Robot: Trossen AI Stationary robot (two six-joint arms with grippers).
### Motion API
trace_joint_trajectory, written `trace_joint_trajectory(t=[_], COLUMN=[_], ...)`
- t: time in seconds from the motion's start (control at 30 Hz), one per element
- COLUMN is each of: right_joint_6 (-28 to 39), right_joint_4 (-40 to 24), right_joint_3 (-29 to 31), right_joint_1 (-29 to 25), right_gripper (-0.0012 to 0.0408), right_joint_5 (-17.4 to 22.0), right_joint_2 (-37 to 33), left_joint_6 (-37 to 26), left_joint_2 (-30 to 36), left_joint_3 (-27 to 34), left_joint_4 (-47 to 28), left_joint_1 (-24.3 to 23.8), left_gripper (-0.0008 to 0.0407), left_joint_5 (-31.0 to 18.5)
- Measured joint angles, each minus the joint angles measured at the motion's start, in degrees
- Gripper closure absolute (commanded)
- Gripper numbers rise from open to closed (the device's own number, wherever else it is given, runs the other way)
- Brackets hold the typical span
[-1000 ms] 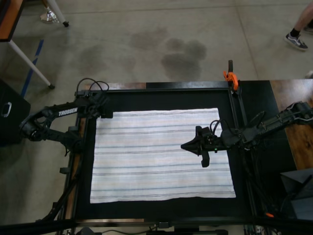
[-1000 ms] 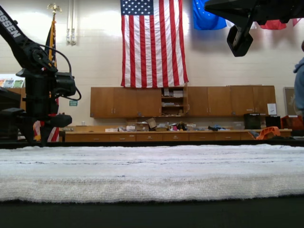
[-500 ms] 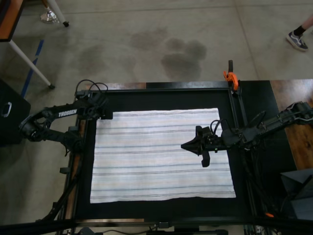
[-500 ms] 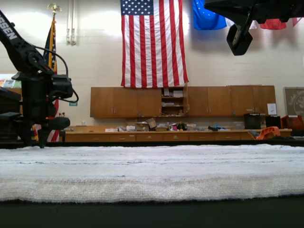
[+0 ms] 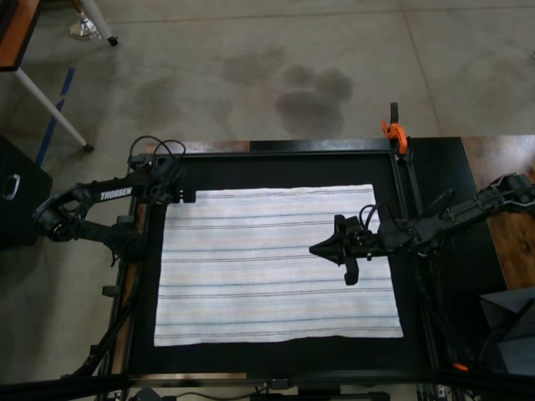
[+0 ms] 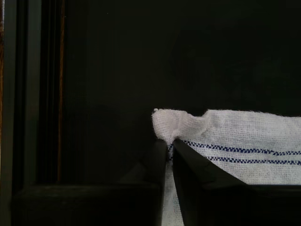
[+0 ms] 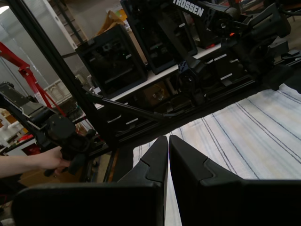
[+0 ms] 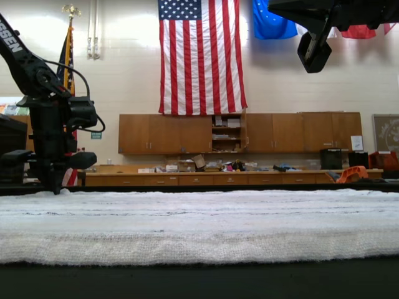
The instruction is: Fold the towel
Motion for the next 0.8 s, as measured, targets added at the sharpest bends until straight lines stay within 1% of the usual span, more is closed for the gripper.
trace_joint_trajectory(t=[0.17, 0.3, 0.53, 0.8], right_joint_6=[0.0, 0.0, 0.0, 0.0], right_joint_4=[0.0, 0.0, 0.0, 0.0], right_joint_3=[0.0, 0.0, 0.0, 0.0], right_joint_1=[0.0, 0.0, 0.0, 0.0], right_gripper=[0.0396, 0.0395, 0.0395, 0.0397], right_joint_5=[0.0, 0.0, 0.4, 0.7], right_joint_2=[0.0, 0.0, 0.0, 0.0], left_joint_6=[0.7, 4.5, 4.9, 5.0], left_joint_2=[0.0, -0.2, -2.9, -8.5], left_joint_3=[0.0, 0.0, -0.2, -0.2], left_joint_4=[-0.2, -0.4, -1.6, -0.7], left_joint_1=[0.0, 0.0, -0.1, -0.1], left_gripper=[0.0397, 0.0399, 0.0399, 0.0399], left_joint_5=[-0.1, 0.5, 1.9, 8.1])
